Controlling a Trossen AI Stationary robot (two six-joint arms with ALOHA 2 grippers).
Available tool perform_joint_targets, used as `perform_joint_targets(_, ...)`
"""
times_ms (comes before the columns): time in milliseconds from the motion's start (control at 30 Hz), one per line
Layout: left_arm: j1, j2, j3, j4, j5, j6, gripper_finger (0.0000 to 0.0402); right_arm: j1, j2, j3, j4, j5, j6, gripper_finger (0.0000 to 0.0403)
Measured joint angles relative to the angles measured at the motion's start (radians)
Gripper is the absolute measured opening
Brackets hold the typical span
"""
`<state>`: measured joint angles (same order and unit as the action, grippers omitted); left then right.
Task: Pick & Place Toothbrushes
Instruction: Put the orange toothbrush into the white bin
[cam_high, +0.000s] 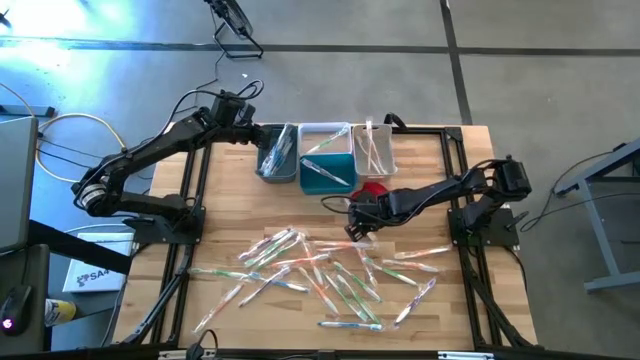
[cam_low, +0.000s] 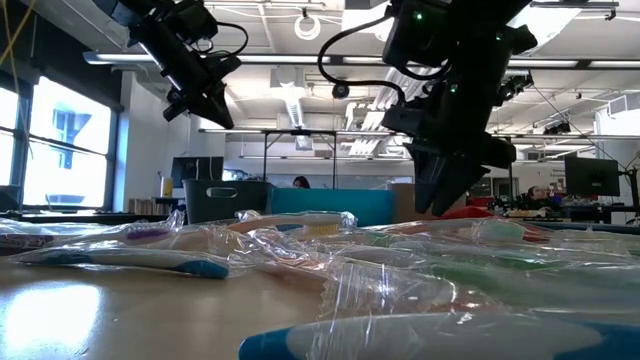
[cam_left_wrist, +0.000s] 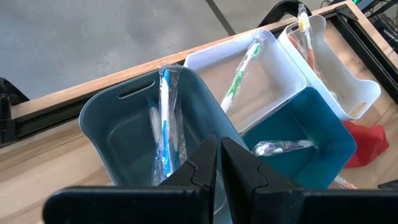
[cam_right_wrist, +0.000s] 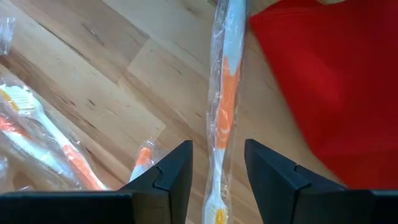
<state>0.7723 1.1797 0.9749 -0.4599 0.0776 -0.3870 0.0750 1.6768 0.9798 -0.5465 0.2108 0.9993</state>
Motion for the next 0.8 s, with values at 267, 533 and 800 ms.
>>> perform_joint_targets(267,0.0,0.0,0.0,0.0,0.0,0.0,0.0019,0.0,0.063,-0.001,0.01,-0.009,0.0,0.0138)
perform_joint_targets(533,0.0,0.0,0.0,-0.014,0.001,0.0,0.0019,0.005,0.112,0.002,0.028,-0.021,-0.001,0.0138)
perform_joint_targets(800,0.0,0.0,0.0,-0.014,0.0,0.001,0.0019,0.006,0.113,0.0,0.022,-0.008,-0.001,0.0095)
